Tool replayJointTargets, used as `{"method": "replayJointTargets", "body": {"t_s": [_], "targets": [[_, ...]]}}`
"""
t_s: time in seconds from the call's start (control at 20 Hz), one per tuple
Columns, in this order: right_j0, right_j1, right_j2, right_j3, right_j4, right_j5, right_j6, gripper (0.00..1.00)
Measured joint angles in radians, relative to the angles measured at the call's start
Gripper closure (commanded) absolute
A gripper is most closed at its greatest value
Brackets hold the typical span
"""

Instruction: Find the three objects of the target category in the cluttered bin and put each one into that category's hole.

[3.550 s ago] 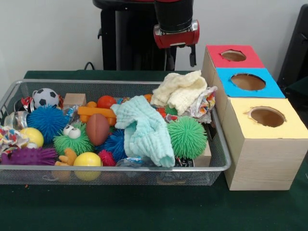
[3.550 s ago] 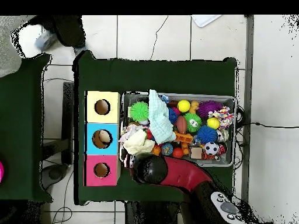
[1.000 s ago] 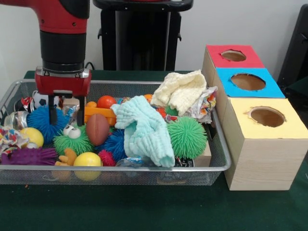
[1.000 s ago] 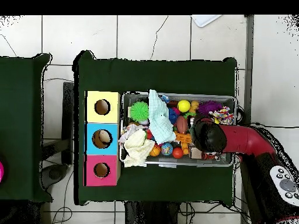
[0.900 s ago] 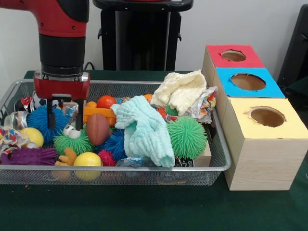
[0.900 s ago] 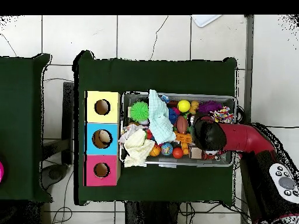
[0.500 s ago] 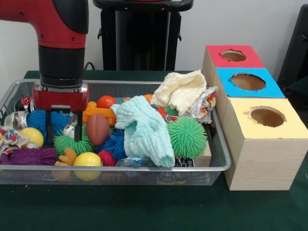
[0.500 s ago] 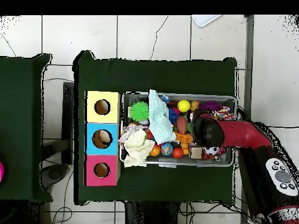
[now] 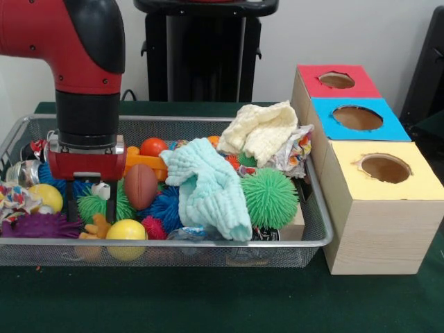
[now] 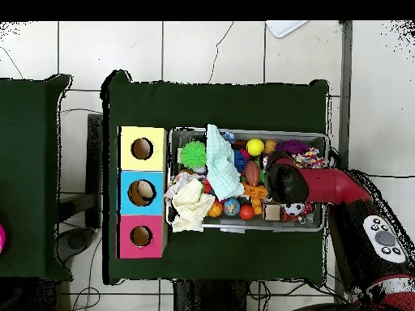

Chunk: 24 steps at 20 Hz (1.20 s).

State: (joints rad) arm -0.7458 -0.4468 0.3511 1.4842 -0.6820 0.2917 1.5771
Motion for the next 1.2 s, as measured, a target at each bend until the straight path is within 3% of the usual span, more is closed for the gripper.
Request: {"method": "replayJointTargets", "body": {"t_s": [0.9, 1.2], "targets": [[-0.034, 0.081, 0.002, -0.079, -0.014, -0.035, 0.0, 0.0], [-0.093, 0.131, 0.072, -0.081, 0.04, -0.035, 0.0, 0.0]]}}
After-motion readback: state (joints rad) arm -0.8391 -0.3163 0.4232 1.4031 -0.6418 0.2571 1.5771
